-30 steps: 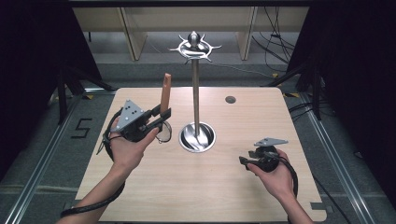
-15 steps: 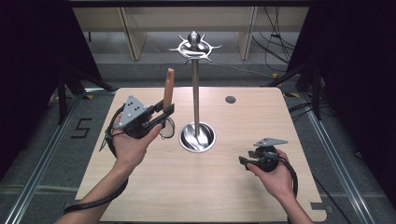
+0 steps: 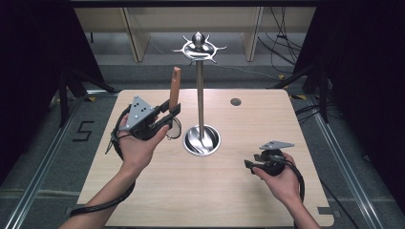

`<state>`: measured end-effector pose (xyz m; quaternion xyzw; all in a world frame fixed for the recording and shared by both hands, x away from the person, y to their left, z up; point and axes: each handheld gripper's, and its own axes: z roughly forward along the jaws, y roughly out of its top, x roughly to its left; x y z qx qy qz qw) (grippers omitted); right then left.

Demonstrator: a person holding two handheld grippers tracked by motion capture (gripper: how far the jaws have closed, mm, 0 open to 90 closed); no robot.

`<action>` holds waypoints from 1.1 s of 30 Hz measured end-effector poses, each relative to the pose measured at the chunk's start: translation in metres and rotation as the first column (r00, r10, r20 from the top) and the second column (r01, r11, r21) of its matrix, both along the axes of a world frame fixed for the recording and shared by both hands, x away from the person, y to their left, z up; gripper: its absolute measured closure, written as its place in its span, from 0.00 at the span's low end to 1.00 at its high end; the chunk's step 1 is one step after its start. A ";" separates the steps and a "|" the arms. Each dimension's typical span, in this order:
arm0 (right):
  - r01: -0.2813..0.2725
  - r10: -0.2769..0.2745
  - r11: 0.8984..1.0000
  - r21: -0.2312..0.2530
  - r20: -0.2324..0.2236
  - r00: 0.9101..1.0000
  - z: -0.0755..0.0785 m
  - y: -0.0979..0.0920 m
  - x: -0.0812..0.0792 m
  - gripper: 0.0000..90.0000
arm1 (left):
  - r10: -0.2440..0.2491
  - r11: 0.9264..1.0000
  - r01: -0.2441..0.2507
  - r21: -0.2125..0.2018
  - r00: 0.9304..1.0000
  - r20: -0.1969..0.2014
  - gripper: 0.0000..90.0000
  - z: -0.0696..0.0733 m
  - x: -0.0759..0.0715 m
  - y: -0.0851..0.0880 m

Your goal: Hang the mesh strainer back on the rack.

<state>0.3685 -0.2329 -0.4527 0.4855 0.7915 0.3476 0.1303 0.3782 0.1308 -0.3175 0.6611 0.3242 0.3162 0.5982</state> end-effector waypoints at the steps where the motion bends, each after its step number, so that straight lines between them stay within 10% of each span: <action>1: -0.003 0.003 1.000 -0.001 0.004 1.000 0.000 0.000 0.000 0.57 | -0.001 1.000 0.001 -0.004 1.000 0.000 0.75 0.000 0.000 -0.001; 33: 0.006 -0.006 1.000 0.006 -0.006 1.000 0.000 0.001 -0.001 0.57 | 0.039 0.999 -0.039 -0.002 0.999 0.021 0.75 0.010 0.003 -0.017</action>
